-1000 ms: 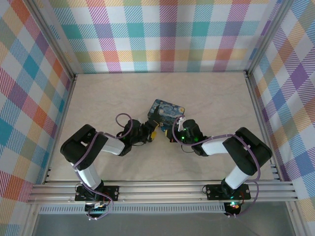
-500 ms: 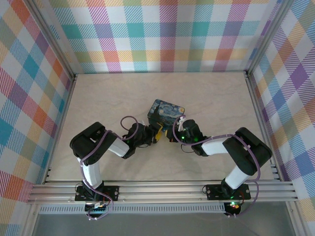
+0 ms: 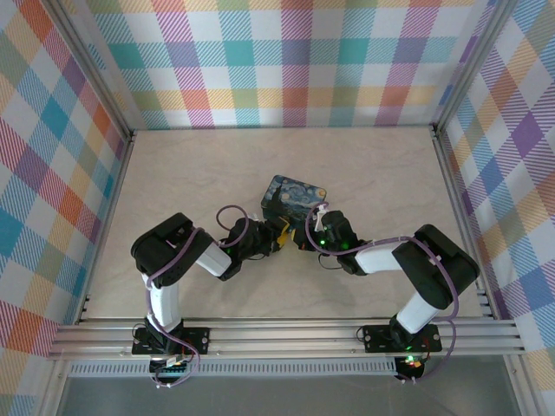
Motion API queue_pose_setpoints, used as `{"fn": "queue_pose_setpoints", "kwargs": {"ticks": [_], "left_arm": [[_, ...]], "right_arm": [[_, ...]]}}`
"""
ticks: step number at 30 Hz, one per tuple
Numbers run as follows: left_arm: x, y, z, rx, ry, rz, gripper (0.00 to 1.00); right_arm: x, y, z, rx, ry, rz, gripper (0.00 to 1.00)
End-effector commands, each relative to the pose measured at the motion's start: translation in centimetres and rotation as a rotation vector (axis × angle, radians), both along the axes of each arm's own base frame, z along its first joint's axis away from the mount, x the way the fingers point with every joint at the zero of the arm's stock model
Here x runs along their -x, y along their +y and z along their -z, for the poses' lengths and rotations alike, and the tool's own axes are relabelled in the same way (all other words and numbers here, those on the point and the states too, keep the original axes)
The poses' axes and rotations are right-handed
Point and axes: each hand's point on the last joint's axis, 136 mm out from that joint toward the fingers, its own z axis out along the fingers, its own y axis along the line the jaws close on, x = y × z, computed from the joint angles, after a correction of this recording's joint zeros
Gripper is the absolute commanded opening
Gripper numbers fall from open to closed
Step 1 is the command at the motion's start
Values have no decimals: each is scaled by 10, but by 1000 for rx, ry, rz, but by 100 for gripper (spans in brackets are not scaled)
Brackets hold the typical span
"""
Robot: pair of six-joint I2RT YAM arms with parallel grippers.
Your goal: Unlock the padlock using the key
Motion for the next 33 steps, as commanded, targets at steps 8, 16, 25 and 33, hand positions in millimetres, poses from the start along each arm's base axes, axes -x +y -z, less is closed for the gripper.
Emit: {"fn": "queue_pose_setpoints", "kwargs": {"ticks": [8, 16, 25, 33], "left_arm": [[-3, -15, -9, 44, -40, 20, 33], [-3, -15, -8, 43, -39, 19, 23], [-2, -13, -10, 36, -37, 18, 10], [0, -14, -12, 14, -40, 31, 0]], "right_arm": [[-3, 18, -36, -134, 50, 6, 0], [-1, 16, -32, -137, 102, 30, 0], [0, 11, -32, -111, 96, 41, 5], [-1, -11, -27, -48, 72, 69, 29]]}}
